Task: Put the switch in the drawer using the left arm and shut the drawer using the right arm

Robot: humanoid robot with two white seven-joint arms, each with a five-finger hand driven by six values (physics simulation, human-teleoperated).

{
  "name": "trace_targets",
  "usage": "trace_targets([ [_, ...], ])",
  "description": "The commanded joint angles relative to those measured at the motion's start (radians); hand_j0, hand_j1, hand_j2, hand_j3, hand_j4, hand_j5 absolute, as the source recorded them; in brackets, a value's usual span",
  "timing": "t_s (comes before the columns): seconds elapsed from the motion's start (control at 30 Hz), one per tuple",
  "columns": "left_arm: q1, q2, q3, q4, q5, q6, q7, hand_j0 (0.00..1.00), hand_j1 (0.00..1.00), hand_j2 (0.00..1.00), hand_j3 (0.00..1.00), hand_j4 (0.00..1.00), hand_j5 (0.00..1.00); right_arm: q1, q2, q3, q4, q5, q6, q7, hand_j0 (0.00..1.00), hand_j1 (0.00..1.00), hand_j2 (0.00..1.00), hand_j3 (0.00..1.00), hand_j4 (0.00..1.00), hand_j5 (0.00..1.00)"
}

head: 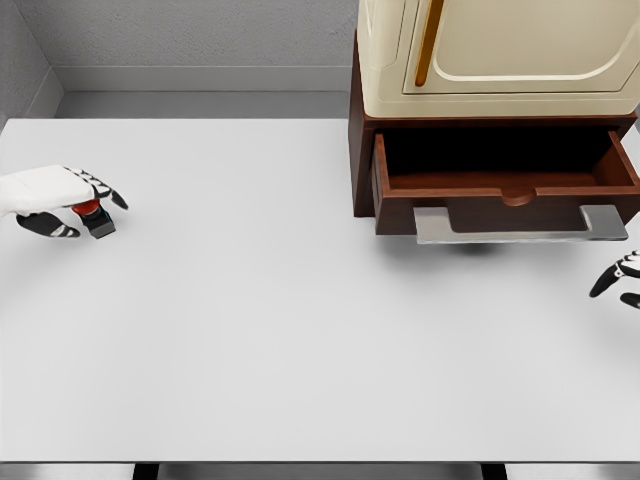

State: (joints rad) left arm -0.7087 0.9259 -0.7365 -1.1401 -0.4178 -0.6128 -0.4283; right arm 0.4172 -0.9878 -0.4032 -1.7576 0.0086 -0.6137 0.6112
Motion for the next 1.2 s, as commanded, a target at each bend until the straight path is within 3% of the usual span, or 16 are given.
trace_targets([
  [0.0, 0.000, 0.001, 0.000, -0.001, -0.001, 0.002, 0.000, 0.67, 0.67, 0.67, 0.67, 0.67, 0.67, 0.000, -0.002, 0.004, 0.000, -0.007, 0.003, 0.000, 0.57, 0.57, 0.57, 0.57, 0.57, 0.57],
  [0.43, -0.006, 0.004, 0.000, -0.003, -0.001, 0.002, 0.000, 0.44, 0.44, 0.44, 0.44, 0.44, 0.44, 0.000, -0.002, 0.007, 0.000, -0.007, 0.003, 0.000, 0.56, 0.56, 0.56, 0.56, 0.56, 0.56],
  [0.73, -0.044, 0.004, -0.001, -0.012, 0.002, 0.002, 0.002, 0.40, 0.40, 0.40, 0.40, 0.40, 0.40, -0.002, -0.022, 0.026, -0.002, -0.007, 0.003, 0.000, 0.56, 0.56, 0.56, 0.56, 0.56, 0.56],
  [1.0, -0.078, -0.004, 0.000, -0.294, 0.034, 0.002, 0.008, 0.39, 0.39, 0.39, 0.39, 0.39, 0.39, 0.000, -0.022, 0.026, 0.000, -0.007, 0.003, 0.000, 0.57, 0.57, 0.57, 0.57, 0.57, 0.57],
  [1.17, -0.103, -0.055, -0.001, -0.348, 0.039, 0.002, 0.008, 0.39, 0.39, 0.39, 0.39, 0.39, 0.39, -0.002, -0.022, 0.026, 0.000, -0.007, 0.003, 0.000, 0.57, 0.57, 0.57, 0.57, 0.57, 0.57],
])
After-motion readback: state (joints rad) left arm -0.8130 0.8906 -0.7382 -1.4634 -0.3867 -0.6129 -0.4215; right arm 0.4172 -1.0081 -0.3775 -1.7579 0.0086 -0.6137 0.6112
